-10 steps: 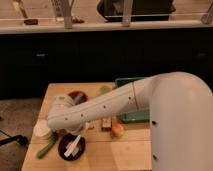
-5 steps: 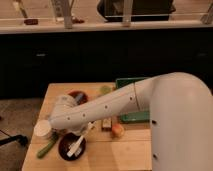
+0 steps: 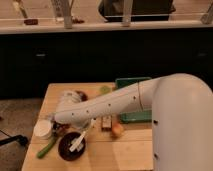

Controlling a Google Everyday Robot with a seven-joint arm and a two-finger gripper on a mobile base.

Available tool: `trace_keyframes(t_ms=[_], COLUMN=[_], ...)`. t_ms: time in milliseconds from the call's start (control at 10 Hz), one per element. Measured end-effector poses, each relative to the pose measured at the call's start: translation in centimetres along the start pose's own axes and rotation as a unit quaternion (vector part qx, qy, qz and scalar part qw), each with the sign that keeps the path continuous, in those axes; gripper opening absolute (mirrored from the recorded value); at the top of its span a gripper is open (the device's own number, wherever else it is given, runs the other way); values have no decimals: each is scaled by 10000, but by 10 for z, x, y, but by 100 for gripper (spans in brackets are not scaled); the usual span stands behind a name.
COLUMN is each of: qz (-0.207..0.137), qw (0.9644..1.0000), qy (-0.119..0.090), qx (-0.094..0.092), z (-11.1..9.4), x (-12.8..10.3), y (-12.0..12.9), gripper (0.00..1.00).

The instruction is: Wipe purple bowl with brush

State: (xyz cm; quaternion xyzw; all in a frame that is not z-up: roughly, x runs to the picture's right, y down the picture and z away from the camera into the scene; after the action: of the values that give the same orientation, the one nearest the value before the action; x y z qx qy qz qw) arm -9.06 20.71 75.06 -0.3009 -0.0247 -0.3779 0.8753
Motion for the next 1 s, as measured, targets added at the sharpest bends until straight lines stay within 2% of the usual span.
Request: trace_keyframes(t_ms=[300, 500, 700, 1000], qz=[-221, -415, -577, -624], qw=[9995, 9984, 9972, 9967], qy=[-125, -276, -392, -496], qx=[171, 254, 265, 123], z=[-6, -10, -13, -9], x=[-13, -24, -34, -37], y=[-16, -17, -12, 6], gripper=[1, 1, 1, 1])
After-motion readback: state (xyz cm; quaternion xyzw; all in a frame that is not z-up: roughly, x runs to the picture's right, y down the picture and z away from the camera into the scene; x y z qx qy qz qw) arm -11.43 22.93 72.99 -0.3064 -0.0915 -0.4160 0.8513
